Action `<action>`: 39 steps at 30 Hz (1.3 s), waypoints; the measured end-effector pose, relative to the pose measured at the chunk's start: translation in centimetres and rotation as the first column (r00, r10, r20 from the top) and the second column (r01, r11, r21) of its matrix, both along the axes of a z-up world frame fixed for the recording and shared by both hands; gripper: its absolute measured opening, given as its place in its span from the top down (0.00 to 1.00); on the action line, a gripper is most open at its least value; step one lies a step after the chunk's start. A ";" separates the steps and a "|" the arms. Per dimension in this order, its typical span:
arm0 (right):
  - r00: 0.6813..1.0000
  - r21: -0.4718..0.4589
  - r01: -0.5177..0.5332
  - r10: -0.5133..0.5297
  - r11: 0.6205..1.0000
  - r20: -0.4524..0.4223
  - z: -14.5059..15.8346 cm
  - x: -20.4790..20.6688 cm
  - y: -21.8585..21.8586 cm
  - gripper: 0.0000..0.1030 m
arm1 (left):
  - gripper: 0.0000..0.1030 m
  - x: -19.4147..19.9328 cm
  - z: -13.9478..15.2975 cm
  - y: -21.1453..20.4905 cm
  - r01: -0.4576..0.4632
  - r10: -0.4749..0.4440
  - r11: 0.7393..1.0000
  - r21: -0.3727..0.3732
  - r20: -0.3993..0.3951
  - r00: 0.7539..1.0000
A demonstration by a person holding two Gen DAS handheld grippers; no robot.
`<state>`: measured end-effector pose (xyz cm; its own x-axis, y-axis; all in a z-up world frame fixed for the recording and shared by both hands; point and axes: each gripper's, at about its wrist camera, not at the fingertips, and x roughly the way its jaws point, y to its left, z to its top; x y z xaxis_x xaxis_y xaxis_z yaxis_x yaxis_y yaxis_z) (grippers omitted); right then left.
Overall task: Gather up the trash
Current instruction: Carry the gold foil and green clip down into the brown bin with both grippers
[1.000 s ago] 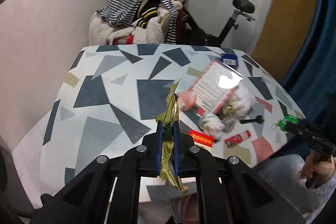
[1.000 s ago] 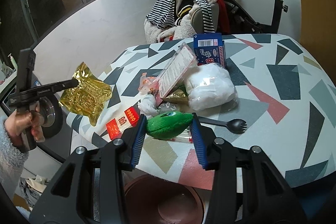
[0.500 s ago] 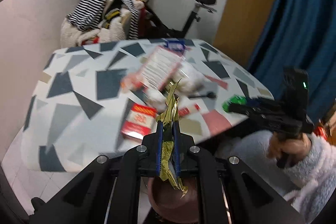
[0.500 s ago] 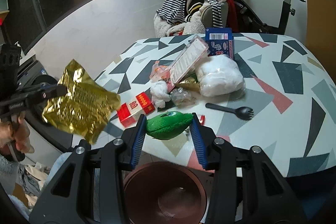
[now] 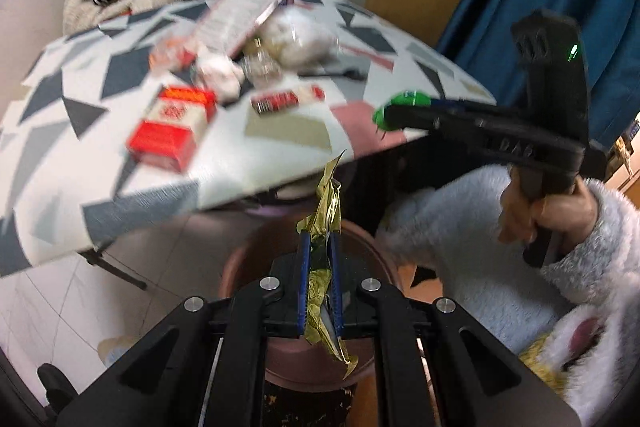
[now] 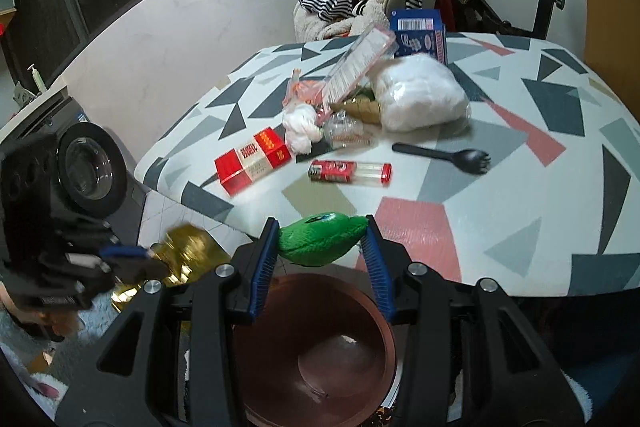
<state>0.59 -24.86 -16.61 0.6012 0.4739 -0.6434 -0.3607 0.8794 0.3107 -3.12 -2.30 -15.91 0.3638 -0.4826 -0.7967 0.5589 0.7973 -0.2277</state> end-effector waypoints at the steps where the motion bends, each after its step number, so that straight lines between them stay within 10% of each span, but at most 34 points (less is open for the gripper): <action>1: 1.000 0.002 -0.002 0.002 1.000 -0.003 -0.3 0.0 0.0 0.57 | 0.91 0.0 -0.9 -0.2 -0.001 0.001 1.000 0.006 -0.013 1.000; 16: 0.995 0.053 0.036 -0.031 0.998 -0.096 -5.4 -0.1 -1.4 0.57 | 0.88 1.5 -11.5 -4.5 0.016 -0.006 0.998 0.057 -0.172 0.985; 18: 0.993 0.053 0.036 -0.030 0.998 -0.110 -5.8 -0.1 -1.5 0.57 | 0.57 1.8 -11.9 -4.8 0.028 -0.021 0.999 0.037 -0.168 0.985; 20: 0.992 0.054 0.034 -0.028 0.998 -0.120 -6.1 0.0 -1.5 0.57 | 0.28 2.0 -11.7 -4.5 0.008 -0.006 1.000 0.018 -0.146 0.989; 30: 0.972 0.083 0.034 -0.014 0.996 -0.233 -9.1 0.8 -0.4 0.57 | 0.13 1.2 -6.3 -0.1 -0.145 0.145 0.989 -0.020 0.000 0.989; 39: 0.938 -0.034 -0.102 0.085 0.994 -0.337 -12.8 0.9 4.4 0.56 | 0.08 -2.6 -1.4 3.5 -0.258 0.268 0.963 -0.077 0.214 0.939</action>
<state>1.46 -20.49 -29.46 0.3014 0.4793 -0.8243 -0.3245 0.8644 0.3840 -5.72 1.16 -17.30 0.6464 -0.3808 -0.6612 0.3711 0.9140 -0.1636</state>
